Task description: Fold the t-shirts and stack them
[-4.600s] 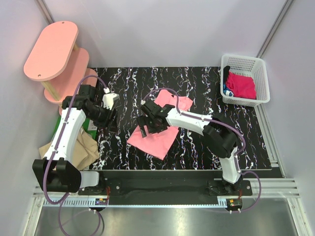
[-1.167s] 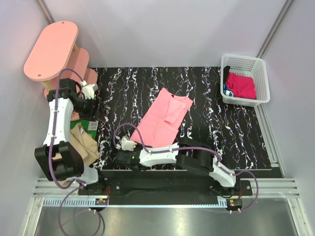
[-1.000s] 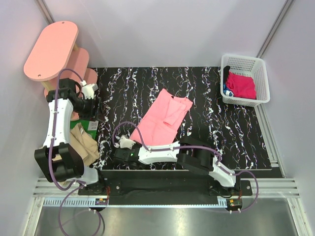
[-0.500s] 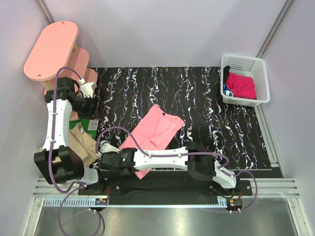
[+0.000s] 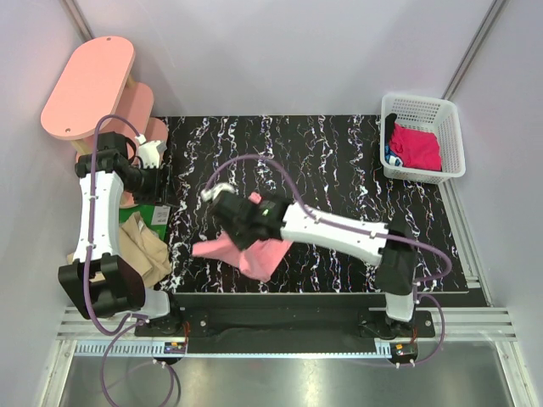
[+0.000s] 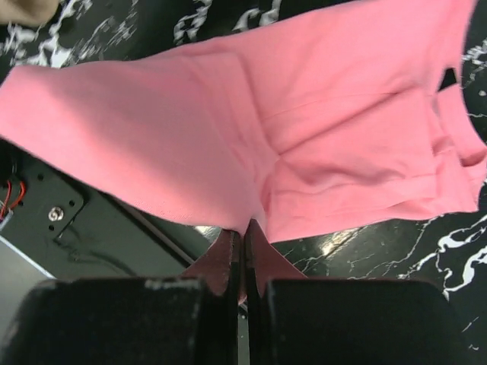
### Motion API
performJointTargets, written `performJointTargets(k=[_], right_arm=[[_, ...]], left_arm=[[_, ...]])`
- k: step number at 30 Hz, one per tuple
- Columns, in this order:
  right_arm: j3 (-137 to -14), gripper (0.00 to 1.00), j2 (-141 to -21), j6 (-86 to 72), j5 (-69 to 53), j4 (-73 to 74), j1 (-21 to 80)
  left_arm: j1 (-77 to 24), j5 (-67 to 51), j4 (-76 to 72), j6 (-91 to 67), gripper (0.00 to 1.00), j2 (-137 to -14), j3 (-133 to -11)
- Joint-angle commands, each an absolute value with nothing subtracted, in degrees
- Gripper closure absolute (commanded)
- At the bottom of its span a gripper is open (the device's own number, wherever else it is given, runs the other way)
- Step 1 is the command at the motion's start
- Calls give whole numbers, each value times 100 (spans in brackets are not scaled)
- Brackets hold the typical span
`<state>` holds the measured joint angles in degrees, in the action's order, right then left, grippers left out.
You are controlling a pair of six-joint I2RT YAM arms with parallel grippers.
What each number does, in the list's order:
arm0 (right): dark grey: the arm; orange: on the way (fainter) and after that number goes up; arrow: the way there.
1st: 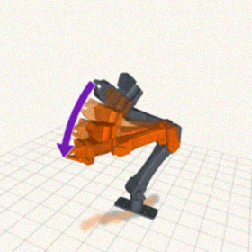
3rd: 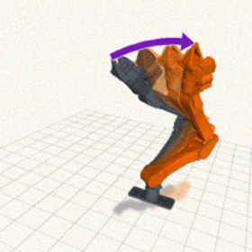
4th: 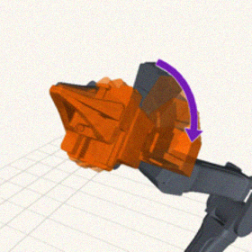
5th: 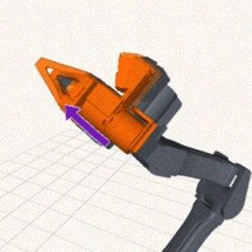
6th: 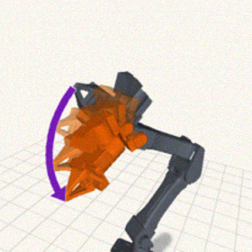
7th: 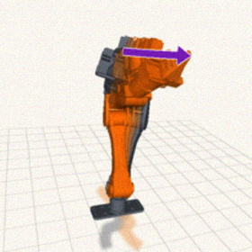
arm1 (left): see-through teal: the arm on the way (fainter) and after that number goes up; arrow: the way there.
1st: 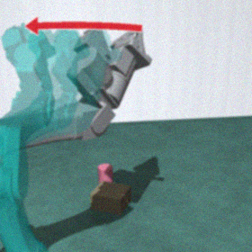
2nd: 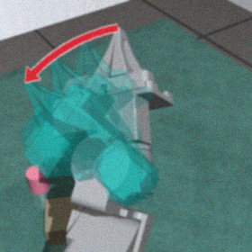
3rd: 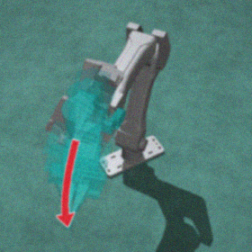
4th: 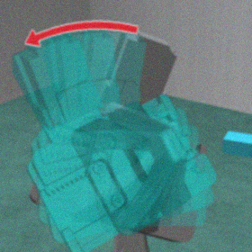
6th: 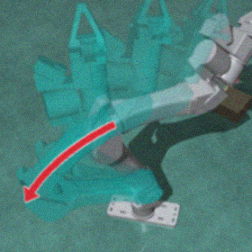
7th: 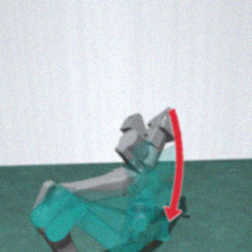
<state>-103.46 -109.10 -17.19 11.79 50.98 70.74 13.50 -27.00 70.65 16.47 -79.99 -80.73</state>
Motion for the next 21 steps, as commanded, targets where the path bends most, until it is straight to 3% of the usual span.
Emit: performJointTargets(k=[1, 19, 21], right_arm=[[-9889, 100, -10415, -1837, 282, 4431, 6277], [-9220, 100, -11406, -1459, -351, 3709, 4492], [-9185, 83, -11601, -1520, -264, 3709, 4342]], left_arm=[[1362, -2892, 7031, 1679, 38, -7866, -8332], [1362, -2909, 7101, 1907, 38, -7875, -8209], [1362, -2953, 7110, 1907, 38, -7875, -8200]])
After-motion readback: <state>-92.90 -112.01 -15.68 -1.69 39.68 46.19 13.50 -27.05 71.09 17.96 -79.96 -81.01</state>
